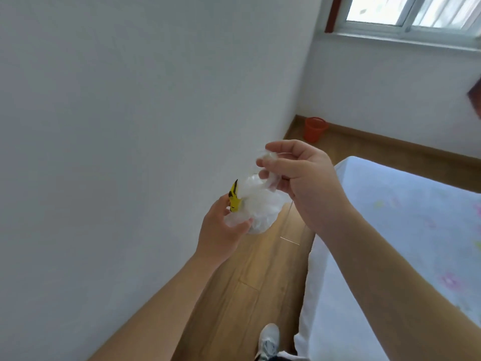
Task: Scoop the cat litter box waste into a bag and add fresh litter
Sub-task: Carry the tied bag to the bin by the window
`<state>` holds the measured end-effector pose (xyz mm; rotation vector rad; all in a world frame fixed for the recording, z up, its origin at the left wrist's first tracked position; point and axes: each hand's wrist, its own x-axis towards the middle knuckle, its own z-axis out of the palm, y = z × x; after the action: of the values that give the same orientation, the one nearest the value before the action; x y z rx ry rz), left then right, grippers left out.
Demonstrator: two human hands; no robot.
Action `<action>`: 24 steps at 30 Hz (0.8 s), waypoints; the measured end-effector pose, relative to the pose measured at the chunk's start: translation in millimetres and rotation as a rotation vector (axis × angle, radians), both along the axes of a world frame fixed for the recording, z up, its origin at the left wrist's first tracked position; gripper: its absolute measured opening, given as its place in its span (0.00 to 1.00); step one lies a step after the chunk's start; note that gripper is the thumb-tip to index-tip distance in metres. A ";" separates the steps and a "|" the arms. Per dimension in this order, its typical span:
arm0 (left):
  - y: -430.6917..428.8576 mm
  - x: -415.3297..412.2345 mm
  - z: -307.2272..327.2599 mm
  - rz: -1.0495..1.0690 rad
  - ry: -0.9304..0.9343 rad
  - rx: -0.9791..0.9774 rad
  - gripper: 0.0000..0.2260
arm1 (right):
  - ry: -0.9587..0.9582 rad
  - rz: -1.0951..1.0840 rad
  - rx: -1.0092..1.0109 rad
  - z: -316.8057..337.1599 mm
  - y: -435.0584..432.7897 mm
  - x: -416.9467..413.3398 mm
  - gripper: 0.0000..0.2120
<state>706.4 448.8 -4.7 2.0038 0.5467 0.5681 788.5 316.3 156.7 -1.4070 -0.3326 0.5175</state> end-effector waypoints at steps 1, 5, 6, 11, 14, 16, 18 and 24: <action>3.3 20.2 -1.5 -0.018 0.003 -0.005 0.18 | -0.002 -0.019 0.002 -2.3 2.5 18.0 0.11; 17.6 100.7 -5.5 -0.063 0.012 -0.008 0.17 | -0.022 -0.064 0.013 -9.5 13.4 92.4 0.11; 21.7 121.3 -5.4 -0.072 0.018 -0.006 0.17 | -0.026 -0.075 0.013 -10.2 16.6 112.2 0.11; 44.8 217.7 0.6 -0.087 0.035 0.003 0.17 | -0.024 -0.088 -0.007 -6.1 36.8 206.3 0.12; 61.8 272.4 5.0 -0.101 0.032 -0.003 0.17 | -0.032 -0.098 -0.012 -1.1 55.4 260.4 0.12; 74.5 310.2 4.3 -0.109 0.028 -0.006 0.17 | -0.036 -0.108 -0.014 -1.0 69.4 297.9 0.12; 88.5 351.3 1.0 -0.120 0.021 -0.018 0.16 | -0.047 -0.126 -0.020 -3.9 83.6 337.3 0.12; 122.8 489.8 -14.3 -0.225 -0.004 -0.024 0.15 | -0.051 -0.245 0.007 -19.1 110.7 455.5 0.12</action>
<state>1196.1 571.6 -19.0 2.0079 0.3178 0.4248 1244.0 427.1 137.7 -1.4331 -0.1991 0.2798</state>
